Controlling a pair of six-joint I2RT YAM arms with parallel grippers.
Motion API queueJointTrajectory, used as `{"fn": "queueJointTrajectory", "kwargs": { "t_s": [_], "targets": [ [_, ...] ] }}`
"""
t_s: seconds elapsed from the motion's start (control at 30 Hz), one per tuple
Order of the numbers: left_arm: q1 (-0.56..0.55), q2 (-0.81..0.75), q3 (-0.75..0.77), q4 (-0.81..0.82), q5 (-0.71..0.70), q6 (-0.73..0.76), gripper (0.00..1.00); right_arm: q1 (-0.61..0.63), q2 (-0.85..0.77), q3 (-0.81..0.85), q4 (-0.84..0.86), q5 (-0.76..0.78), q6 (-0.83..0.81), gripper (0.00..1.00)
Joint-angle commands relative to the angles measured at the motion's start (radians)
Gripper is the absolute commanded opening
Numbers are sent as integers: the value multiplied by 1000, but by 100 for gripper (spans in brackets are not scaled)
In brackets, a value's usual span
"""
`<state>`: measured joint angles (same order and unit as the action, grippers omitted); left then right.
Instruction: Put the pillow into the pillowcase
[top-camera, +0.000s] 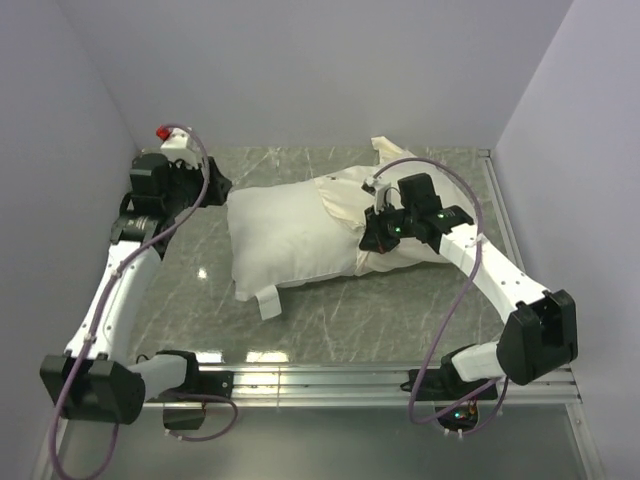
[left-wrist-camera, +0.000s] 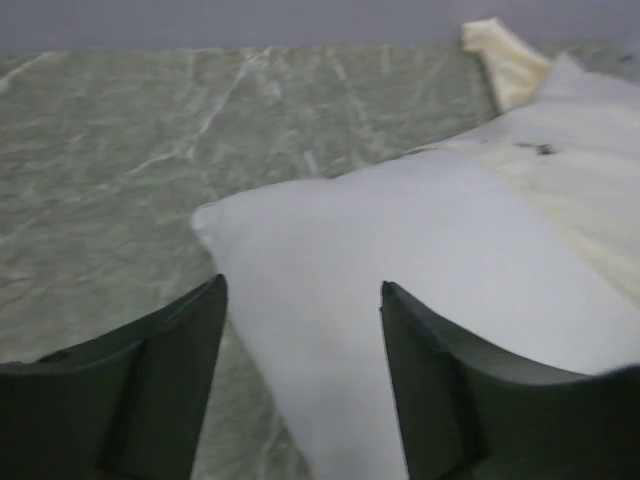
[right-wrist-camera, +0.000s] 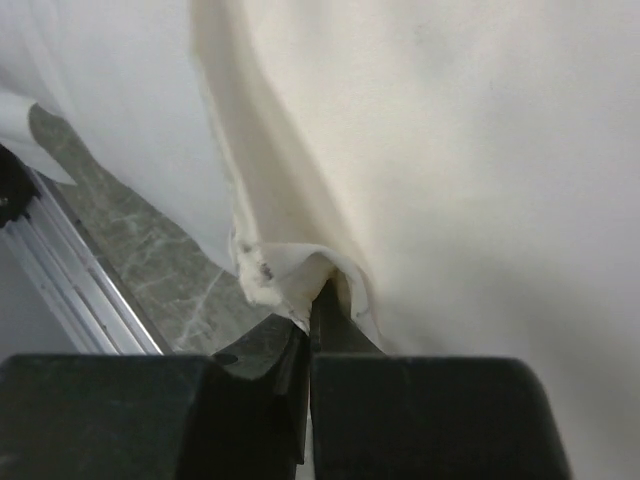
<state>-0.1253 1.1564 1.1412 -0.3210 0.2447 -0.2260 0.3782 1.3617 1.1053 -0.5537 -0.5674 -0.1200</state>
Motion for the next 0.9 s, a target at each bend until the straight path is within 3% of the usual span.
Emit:
{"fn": "queueJointTrajectory", "kwargs": {
  "t_s": [0.0,0.07,0.17,0.33,0.47,0.5,0.6,0.7,0.77,0.87],
  "targets": [
    [47,162,-1,-96,-10,204,66,-4,43,42,5,101,-27,0],
    [47,239,12,-127,60,287,52,-4,83,82,3,135,-29,0],
    [18,354,8,-162,171,320,46,-5,140,134,3,208,-53,0],
    [-230,329,-101,-94,196,326,46,-19,243,301,-37,264,-90,0],
    [-501,292,-98,-36,176,254,48,-73,283,405,-86,276,-128,0],
    [-525,286,-87,-29,157,235,48,-91,280,407,-95,271,-148,0],
    [-495,214,-80,-9,162,166,52,-154,240,349,-94,287,-214,0],
    [-416,47,-138,82,101,175,64,-231,197,239,-17,330,-291,0],
    [-364,6,-153,100,21,207,74,-287,206,203,0,336,-322,0],
    [-289,49,-167,147,-2,362,74,-353,256,186,21,299,-377,0]
  ]
}}
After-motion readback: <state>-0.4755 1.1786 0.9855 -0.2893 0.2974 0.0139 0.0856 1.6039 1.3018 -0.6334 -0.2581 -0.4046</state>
